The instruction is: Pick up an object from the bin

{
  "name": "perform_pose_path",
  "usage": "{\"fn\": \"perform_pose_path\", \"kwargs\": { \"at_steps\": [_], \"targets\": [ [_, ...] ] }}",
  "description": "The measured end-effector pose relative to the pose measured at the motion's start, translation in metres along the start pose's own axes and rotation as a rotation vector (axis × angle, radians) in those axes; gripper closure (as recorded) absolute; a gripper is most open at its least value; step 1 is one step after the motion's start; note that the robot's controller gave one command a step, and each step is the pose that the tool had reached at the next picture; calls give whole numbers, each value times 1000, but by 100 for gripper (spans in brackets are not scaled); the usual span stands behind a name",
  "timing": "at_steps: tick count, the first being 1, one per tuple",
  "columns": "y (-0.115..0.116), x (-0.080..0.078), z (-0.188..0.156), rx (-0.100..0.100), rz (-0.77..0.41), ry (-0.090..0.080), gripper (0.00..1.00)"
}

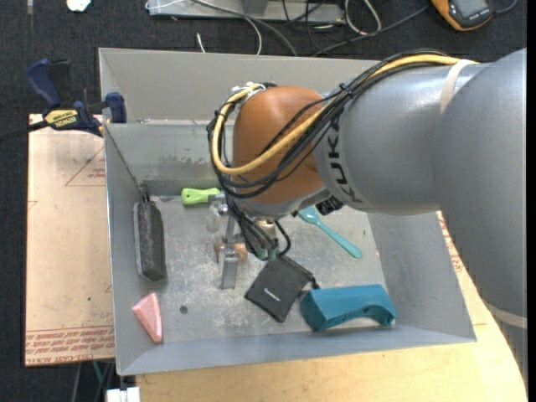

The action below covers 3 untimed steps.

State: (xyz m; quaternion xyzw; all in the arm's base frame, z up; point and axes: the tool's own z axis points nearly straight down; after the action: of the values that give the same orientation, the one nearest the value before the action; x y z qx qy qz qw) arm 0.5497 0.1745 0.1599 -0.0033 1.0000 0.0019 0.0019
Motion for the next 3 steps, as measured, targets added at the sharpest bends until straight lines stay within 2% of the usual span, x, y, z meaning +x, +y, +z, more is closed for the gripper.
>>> {"fn": "perform_pose_path", "kwargs": {
  "at_steps": [1,2,3],
  "targets": [
    [-35,-3,75,-7,106,-10,0],
    [-61,-7,87,-6,89,-12,0],
    [-73,-9,87,-7,-93,-14,0]
  ]
}}
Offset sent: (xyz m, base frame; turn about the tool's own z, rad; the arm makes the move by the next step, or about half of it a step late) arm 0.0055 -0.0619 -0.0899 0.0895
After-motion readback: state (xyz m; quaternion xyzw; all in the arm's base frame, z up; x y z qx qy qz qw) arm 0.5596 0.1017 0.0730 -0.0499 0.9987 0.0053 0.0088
